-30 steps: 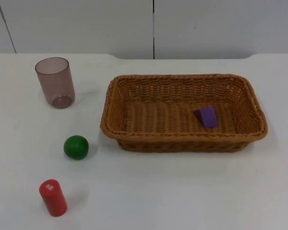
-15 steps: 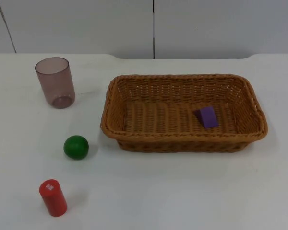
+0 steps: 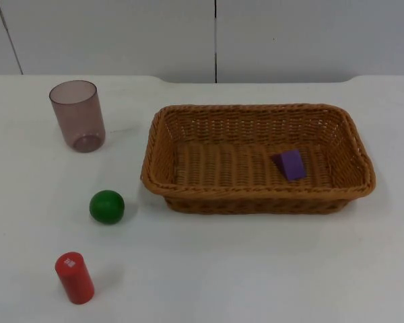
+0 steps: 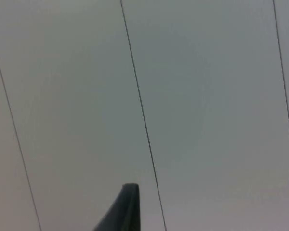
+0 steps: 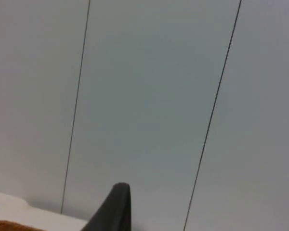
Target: Pick up the basket with the left hand and place the triangular block into the basket with the right hand.
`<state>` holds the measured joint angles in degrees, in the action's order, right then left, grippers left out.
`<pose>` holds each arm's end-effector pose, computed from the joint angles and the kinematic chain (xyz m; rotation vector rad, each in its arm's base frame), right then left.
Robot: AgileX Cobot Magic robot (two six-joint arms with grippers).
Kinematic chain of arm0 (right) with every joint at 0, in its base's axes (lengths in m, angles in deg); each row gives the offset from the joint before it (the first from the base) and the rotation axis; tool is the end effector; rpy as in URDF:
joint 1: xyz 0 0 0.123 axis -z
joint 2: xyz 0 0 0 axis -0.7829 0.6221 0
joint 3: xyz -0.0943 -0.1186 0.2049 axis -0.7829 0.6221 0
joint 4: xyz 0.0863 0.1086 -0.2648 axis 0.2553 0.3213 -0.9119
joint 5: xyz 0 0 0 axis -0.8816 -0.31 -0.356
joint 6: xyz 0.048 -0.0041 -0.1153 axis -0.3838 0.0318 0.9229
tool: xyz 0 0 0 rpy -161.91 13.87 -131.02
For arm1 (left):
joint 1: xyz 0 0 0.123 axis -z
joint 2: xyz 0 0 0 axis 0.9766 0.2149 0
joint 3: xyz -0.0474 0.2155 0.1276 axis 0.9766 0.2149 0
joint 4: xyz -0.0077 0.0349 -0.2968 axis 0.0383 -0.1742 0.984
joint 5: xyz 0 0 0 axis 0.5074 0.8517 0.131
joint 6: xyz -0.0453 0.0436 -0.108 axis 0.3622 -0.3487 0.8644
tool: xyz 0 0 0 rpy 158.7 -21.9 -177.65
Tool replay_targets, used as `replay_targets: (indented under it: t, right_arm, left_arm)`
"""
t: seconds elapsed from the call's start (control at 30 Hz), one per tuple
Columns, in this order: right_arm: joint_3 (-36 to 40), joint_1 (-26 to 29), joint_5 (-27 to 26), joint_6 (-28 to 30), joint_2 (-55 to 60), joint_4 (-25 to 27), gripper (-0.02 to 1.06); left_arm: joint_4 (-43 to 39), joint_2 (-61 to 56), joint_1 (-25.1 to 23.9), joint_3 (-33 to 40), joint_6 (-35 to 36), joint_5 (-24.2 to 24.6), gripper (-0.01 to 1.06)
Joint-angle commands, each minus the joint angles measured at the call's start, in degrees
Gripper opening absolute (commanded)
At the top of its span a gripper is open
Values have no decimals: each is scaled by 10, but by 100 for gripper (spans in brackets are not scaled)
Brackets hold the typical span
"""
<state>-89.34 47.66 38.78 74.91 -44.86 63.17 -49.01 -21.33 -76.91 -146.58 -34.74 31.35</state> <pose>-0.0355 0.0033 0.4627 -0.2407 1.4113 -0.0914 -0.0336 0.0035 0.4745 0.0887 1.3248 0.1362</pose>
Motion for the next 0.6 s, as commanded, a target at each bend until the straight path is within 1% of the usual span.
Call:
replay_targets:
  t: [0.0,0.07,0.1,0.13,0.17,0.27,0.3,0.33,0.47,0.53,0.57]
  right_arm:
    - [10,-1,2,-7,1,1,105]
    - [41,-1,10,-28,1,-3,105]
    - [50,-1,13,-31,1,-3,105]
    - [50,-1,13,-31,1,-3,105]
    - [69,-1,17,-35,1,-3,105]
    - [122,-1,31,-52,1,-3,105]
    - [139,-1,35,-61,1,-3,105]
    - [139,-1,35,-61,1,-3,105]
    - [196,-1,41,-79,1,-3,105]
    - [208,-1,41,-86,1,-3,105]
    - [221,-1,41,-88,1,-3,105]
  left_arm:
    - [7,0,-1,2,5,6,105]
    - [7,0,-1,9,12,23,105]
    - [7,0,-1,15,27,34,105]
    - [7,0,-1,15,27,34,105]
    - [7,0,-1,20,35,39,105]
    - [7,0,-1,57,65,63,105]
    - [7,0,-1,73,66,69,105]
    - [7,0,-1,73,66,69,105]
    - [-1,0,-1,154,66,93,105]
    - [-1,0,-1,164,66,93,105]
    - [-1,0,-1,181,66,95,105]
